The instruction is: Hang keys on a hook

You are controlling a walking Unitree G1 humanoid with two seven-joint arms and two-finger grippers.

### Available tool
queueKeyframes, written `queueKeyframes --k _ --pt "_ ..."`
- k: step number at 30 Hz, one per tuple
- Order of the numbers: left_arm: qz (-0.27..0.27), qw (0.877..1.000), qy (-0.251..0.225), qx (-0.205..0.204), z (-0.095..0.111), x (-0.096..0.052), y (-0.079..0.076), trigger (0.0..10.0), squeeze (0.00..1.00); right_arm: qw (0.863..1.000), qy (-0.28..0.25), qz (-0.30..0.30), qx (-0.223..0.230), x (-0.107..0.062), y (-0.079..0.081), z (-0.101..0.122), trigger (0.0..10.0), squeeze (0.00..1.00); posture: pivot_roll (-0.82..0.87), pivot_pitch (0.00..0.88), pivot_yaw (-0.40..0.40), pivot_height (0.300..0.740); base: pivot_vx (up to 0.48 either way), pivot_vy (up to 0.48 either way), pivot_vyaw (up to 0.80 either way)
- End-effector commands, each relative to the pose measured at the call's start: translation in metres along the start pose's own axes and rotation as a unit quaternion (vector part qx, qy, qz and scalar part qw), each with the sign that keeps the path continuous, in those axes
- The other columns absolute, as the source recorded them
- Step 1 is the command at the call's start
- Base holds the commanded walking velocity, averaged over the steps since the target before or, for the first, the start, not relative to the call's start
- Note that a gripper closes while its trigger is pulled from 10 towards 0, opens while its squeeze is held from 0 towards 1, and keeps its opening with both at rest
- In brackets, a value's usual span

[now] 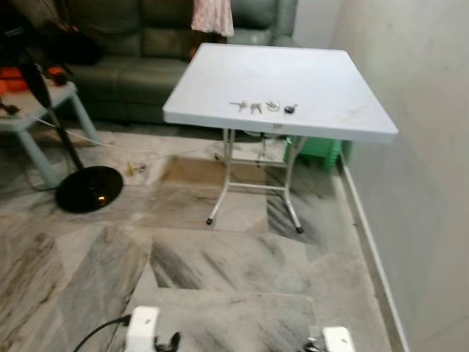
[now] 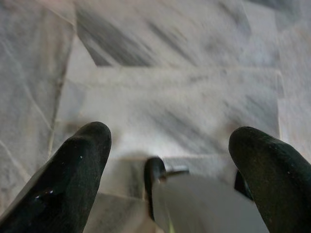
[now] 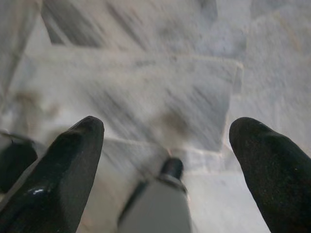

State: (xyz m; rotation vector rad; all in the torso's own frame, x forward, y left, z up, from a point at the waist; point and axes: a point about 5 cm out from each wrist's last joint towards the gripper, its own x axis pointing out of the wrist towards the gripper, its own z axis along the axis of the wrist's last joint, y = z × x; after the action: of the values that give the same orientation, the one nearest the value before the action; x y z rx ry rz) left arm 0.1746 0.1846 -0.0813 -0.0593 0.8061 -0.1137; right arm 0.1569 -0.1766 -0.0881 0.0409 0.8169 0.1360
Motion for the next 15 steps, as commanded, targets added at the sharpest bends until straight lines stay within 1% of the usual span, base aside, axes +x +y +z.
queueKeyframes --k 1,3,4,6,7,8,10,14,15 --pt "-0.019 0.998 -0.053 -0.002 0.041 0.017 -0.025 10.0 0.0 0.999 -0.028 -0.012 0.011 0.001 -0.007 0.01 10.0 0.0 0.12 0.023 -0.009 0.74 0.0 0.0 0.0" --pt "-0.023 0.997 -0.071 -0.008 0.059 0.023 -0.033 10.0 0.0 0.999 -0.045 -0.012 0.016 0.003 -0.007 0.018 10.0 0.0 0.12 0.025 -0.008 0.74 0.0 0.0 0.0" --pt "-0.023 0.996 -0.091 -0.009 0.071 0.025 -0.036 10.0 0.0 0.997 -0.067 -0.013 0.023 0.005 -0.007 0.028 10.0 0.0 0.12 0.026 -0.006 0.74 0.0 0.0 0.0" --pt "-0.029 0.993 -0.115 -0.014 0.084 0.027 -0.039 10.0 0.0 0.996 -0.088 -0.016 0.022 0.008 -0.007 0.038 10.0 0.0 0.12 0.027 -0.003 0.74 0.0 0.0 0.0" --pt "-0.037 0.99 -0.132 -0.02 0.093 0.028 -0.042 10.0 0.0 0.994 -0.104 -0.015 0.025 0.009 -0.007 0.046 10.0 0.0 0.12 0.027 -0.002 0.74 0.0 0.0 0.0" --pt "-0.037 0.99 -0.132 -0.02 0.093 0.028 -0.042 10.0 0.0 0.994 -0.104 -0.015 0.025 0.009 -0.007 0.046 10.0 0.0 0.12 0.027 -0.002 0.74 0.0 0.0 0.0" --pt "-0.04 0.988 -0.146 -0.027 0.103 0.029 -0.044 10.0 0.0 0.992 -0.121 -0.016 0.029 0.011 -0.007 0.055 10.0 0.0 0.11 0.026 0.0 0.74 0.0 0.0 0.0" --pt "-0.05 0.982 -0.176 -0.036 0.126 0.031 -0.05 10.0 0.0 0.985 -0.167 -0.019 0.025 0.014 -0.006 0.079 10.0 0.0 0.11 0.025 0.006 0.74 0.0 0.0 0.0" --pt "-0.054 0.98 -0.19 -0.039 0.135 0.031 -0.051 10.0 0.0 0.982 -0.184 -0.018 0.029 0.015 -0.006 0.087 10.0 0.0 0.11 0.027 0.007 0.74 0.0 0.0 0.0"
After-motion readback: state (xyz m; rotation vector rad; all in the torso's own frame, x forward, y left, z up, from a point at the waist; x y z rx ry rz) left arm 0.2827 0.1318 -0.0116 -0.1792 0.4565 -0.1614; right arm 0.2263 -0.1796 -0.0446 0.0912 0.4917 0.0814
